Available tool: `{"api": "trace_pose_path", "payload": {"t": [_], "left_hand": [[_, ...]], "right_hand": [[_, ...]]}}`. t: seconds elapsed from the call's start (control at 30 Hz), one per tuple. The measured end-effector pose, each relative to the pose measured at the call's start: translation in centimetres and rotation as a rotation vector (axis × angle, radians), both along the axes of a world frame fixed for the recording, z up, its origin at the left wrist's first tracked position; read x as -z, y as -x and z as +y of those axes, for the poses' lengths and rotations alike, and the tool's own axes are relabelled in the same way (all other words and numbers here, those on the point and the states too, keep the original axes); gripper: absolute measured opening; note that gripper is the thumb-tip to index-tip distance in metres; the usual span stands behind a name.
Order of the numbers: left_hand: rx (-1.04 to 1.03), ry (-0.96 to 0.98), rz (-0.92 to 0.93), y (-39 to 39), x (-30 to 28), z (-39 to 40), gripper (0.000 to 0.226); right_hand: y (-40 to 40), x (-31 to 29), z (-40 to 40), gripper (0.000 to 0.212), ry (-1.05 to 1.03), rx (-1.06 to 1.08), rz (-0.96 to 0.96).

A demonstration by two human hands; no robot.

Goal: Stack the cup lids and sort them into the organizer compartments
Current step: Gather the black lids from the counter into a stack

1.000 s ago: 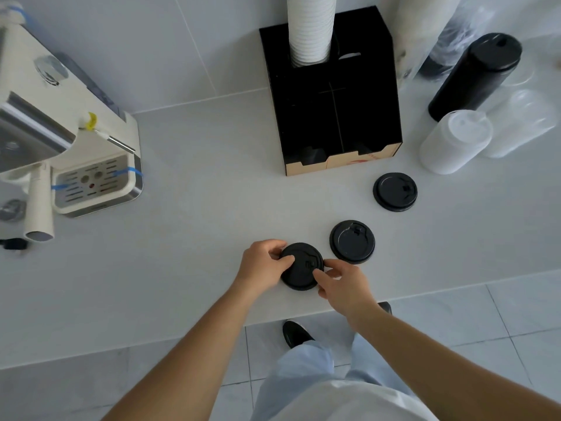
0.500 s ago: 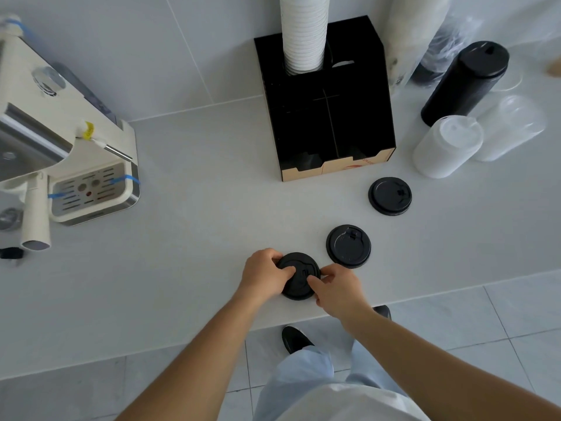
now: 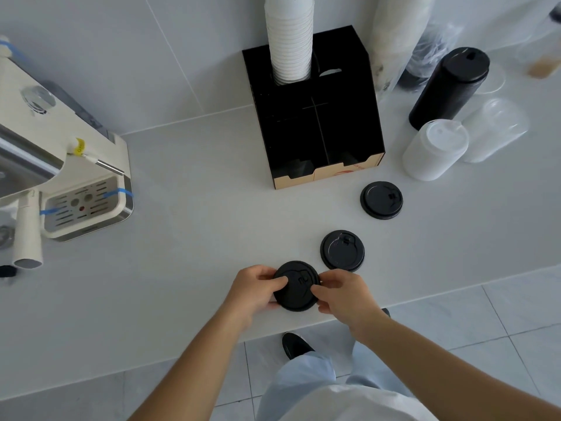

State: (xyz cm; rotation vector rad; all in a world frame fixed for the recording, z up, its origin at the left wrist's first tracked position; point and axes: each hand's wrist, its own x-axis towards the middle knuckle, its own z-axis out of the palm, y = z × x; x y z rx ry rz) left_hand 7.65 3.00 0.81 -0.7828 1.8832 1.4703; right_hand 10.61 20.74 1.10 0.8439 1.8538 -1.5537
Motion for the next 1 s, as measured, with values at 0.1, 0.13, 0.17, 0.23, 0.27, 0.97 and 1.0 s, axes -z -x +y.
{"api": "trace_pose_path", "payload": {"t": [0.1,0.13,0.17,0.23,0.27,0.97,1.0], "left_hand": [[-0.018,-0.046,0.003,-0.3,-0.4,0.1,0.023],[0.005,-0.043,0.013,-0.2,-0.5,0.3,0.027],[0.038,-0.038,0.026,-0.1,-0.5,0.8,0.030],[0.097,-0.030,0.065,0.1,-0.5,1.7,0.026],[0.114,-0.023,0.087,0.4,-0.6,2.6,0.021],[0.155,0.251,0.191,4.1,1.4,8.9,0.017],[0.168,0.257,0.195,4.1,1.6,8.8,0.017]], "right_hand": [[0.2,-0.3,1.0,0.023,-0.069,-0.052,0.091],[0.3,-0.4,1.5,0.022,-0.102,-0.066,0.127],[0.5,-0.4,2.1,0.021,-0.120,-0.065,0.155],[1.1,-0.3,3.1,0.019,-0.123,-0.034,0.184],[1.4,-0.3,3.9,0.018,-0.130,-0.014,0.192],[6.3,1.1,9.0,0.021,-0.186,-0.027,0.118],[6.3,1.1,9.0,0.023,-0.200,-0.051,0.117]]}}
